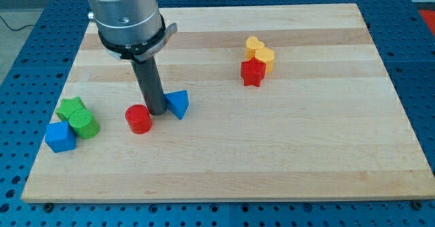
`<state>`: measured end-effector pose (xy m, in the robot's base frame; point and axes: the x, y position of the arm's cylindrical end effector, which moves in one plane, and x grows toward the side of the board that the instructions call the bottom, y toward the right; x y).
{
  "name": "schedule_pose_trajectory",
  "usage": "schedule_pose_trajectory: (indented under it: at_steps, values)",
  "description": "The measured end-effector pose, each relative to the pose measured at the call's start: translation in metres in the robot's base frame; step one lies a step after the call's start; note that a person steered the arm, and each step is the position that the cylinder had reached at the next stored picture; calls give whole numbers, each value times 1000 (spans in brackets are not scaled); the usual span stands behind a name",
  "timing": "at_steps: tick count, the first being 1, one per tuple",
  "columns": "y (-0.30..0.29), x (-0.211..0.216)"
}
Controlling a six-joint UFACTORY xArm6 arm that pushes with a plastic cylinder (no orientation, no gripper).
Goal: Move red circle to the bottom left side of the red star
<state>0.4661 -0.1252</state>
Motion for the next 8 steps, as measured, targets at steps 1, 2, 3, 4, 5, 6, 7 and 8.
schedule_pose_trajectory:
  at_steps: [1,2,3,4,5,6,7,8]
  values:
    - [-39,-19]
    - [-76,-12]
    - [-77,18]
    - [-16,53]
    - [64,58]
    - [93,58]
    - [90,58]
    - [93,35]
